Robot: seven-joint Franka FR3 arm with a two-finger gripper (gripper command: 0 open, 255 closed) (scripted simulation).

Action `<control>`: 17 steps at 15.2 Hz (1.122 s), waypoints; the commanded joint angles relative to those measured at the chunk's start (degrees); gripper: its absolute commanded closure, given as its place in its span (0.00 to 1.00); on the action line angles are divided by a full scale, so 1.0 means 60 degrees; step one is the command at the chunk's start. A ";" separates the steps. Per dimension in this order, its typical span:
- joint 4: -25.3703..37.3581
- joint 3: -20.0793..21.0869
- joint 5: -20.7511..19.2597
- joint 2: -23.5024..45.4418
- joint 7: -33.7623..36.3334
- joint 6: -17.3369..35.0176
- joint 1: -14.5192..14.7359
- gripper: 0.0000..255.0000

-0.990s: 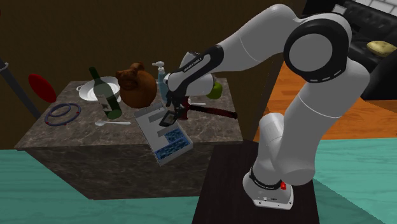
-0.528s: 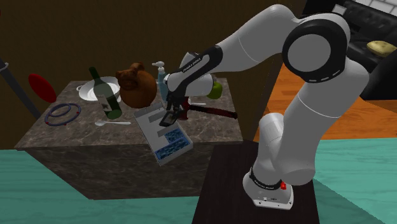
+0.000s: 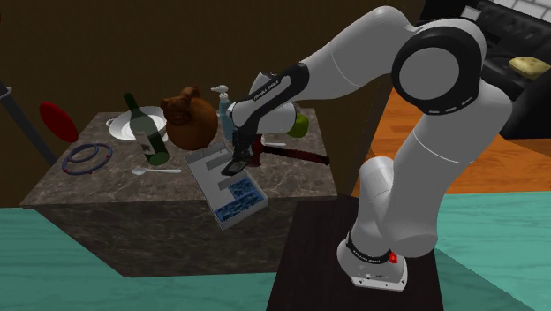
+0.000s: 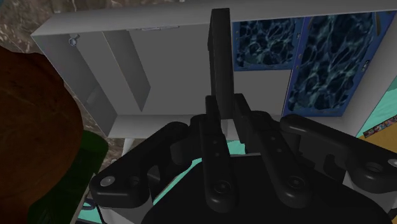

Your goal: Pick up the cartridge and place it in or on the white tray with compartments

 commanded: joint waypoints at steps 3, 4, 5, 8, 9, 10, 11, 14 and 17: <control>0.0033 0.0146 -0.0504 -0.0259 0.0427 -0.0191 -0.0196 1.00; 0.0058 0.0225 -0.0729 -0.0383 0.0621 -0.0295 -0.0295 1.00; 0.0087 0.0302 -0.0939 -0.0502 0.0804 -0.0403 -0.0389 1.00; 0.0197 0.0534 -0.1476 -0.0832 0.1283 -0.0747 -0.0657 1.00; 0.0240 0.0604 -0.1631 -0.0935 0.1426 -0.0866 -0.0735 1.00; 0.0286 0.0673 -0.1774 -0.1034 0.1559 -0.0987 -0.0809 1.00; 0.0335 0.0742 -0.1906 -0.1129 0.1684 -0.1110 -0.0882 1.00; 0.0500 0.0933 -0.2250 -0.1394 0.2021 -0.1486 -0.1071 1.00; 0.0688 0.1101 -0.2529 -0.1632 0.2310 -0.1868 -0.1226 1.00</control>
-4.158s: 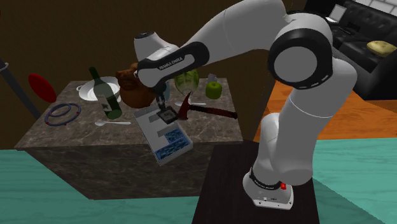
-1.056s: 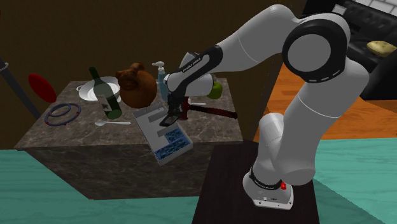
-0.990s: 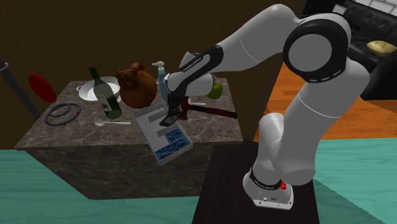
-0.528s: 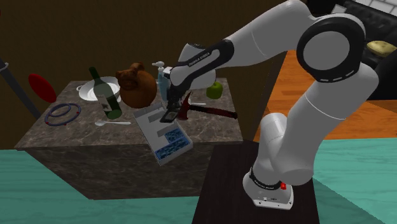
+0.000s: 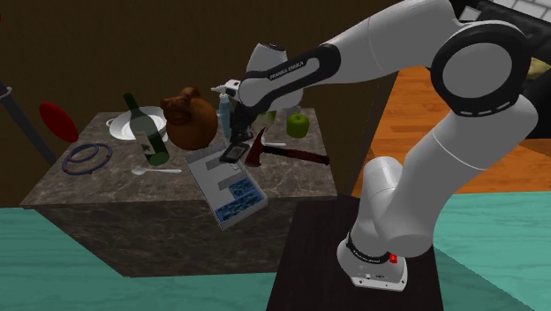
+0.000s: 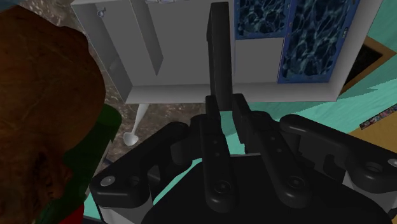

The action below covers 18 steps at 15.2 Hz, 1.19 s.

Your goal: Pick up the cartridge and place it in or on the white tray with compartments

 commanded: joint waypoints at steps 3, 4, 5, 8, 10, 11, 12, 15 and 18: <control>0.0235 0.0219 -0.0310 -0.0287 0.0354 -0.0472 -0.0168 1.00; 0.0309 0.0266 -0.0375 -0.0352 0.0429 -0.0601 -0.0205 1.00; 0.0345 0.0288 -0.0405 -0.0382 0.0465 -0.0664 -0.0222 1.00; 0.1099 0.0671 -0.0439 -0.0226 0.1075 -0.1204 -0.0066 1.00; 0.1652 0.0890 -0.0436 -0.0069 0.1440 -0.1570 0.0048 1.00; 0.1943 0.0986 -0.0430 0.0024 0.1612 -0.1755 0.0110 1.00; 0.2173 0.1055 -0.0423 0.0101 0.1739 -0.1898 0.0158 1.00; 0.1890 0.0982 -0.0305 0.0213 0.1587 -0.1525 0.0199 1.00; 0.1625 0.0904 -0.0161 0.0347 0.1414 -0.1153 0.0249 1.00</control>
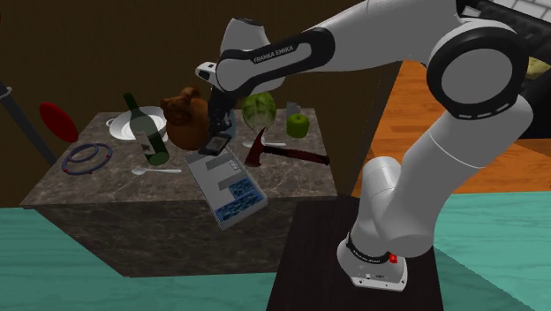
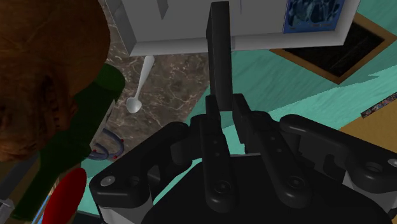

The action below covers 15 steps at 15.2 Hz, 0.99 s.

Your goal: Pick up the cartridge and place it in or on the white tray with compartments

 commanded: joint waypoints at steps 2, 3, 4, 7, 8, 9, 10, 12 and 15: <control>-0.0248 -0.0084 0.0163 0.0148 -0.0188 0.0371 0.0056 1.00; -0.0328 -0.0114 0.0225 0.0203 -0.0257 0.0495 0.0078 1.00; -0.0405 -0.0144 0.0291 0.0261 -0.0328 0.0618 0.0102 1.00; -0.0625 -0.0241 0.0516 0.0449 -0.0561 0.0986 0.0184 1.00; -0.0694 -0.0275 0.0601 0.0517 -0.0646 0.1107 0.0215 1.00; -0.0760 -0.0310 0.0691 0.0588 -0.0735 0.1228 0.0247 1.00; -0.0824 -0.0346 0.0787 0.0661 -0.0828 0.1349 0.0282 1.00; -0.0944 -0.0421 0.0999 0.0817 -0.1029 0.1586 0.0357 1.00; -0.1105 -0.0534 0.1371 0.1074 -0.1371 0.1934 0.0481 1.00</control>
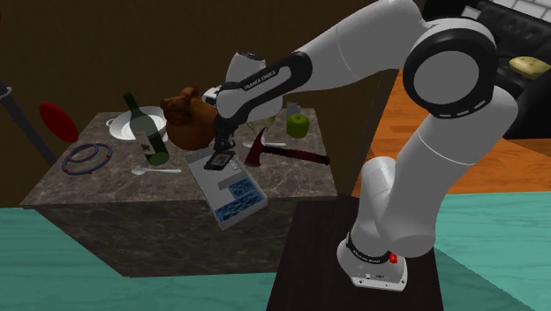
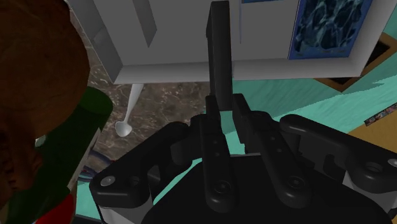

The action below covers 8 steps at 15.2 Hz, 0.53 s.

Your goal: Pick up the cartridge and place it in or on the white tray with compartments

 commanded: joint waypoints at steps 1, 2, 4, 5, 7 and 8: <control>-0.0076 -0.0083 0.0303 0.0216 -0.0260 0.0243 0.0105 1.00; -0.0121 -0.0122 0.0452 0.0311 -0.0393 0.0354 0.0151 1.00; -0.0222 -0.0218 0.0880 0.0570 -0.0767 0.0628 0.0275 1.00; -0.0222 -0.0216 0.0881 0.0570 -0.0767 0.0628 0.0272 1.00; -0.0222 -0.0214 0.0881 0.0570 -0.0767 0.0628 0.0270 1.00; -0.0222 -0.0214 0.0881 0.0570 -0.0768 0.0628 0.0270 1.00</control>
